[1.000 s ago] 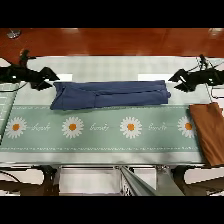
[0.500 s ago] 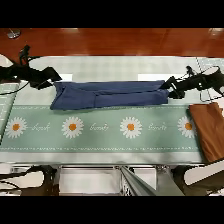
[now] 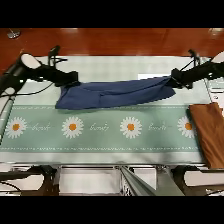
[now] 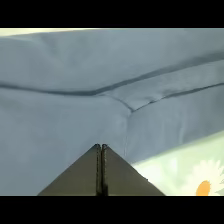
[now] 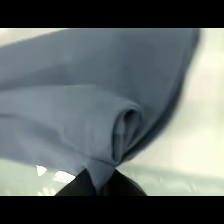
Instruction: Fold the shirts.
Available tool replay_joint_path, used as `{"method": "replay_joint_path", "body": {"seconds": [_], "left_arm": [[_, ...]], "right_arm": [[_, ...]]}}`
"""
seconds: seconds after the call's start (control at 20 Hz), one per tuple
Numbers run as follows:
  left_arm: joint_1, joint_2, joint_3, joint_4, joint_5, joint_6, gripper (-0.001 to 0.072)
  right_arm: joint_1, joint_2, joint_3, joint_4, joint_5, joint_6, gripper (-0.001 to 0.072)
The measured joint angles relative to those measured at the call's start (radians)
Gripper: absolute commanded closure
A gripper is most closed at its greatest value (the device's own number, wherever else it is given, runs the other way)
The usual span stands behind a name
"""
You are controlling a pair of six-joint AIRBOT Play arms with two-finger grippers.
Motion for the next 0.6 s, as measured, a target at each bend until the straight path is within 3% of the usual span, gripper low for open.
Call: {"method": "replay_joint_path", "body": {"seconds": [0.3,0.6], "left_arm": [[-0.31,-0.113,0.032,-0.022,0.18,-0.079,0.0687],[-0.591,-0.325,0.216,-0.029,0.228,-0.202,0.0686]], "right_arm": [[0.078,0.479,-0.225,-0.062,-0.027,0.011,0.0691],[0.2,0.69,-0.302,-0.062,-0.031,0.088,0.0691]]}}
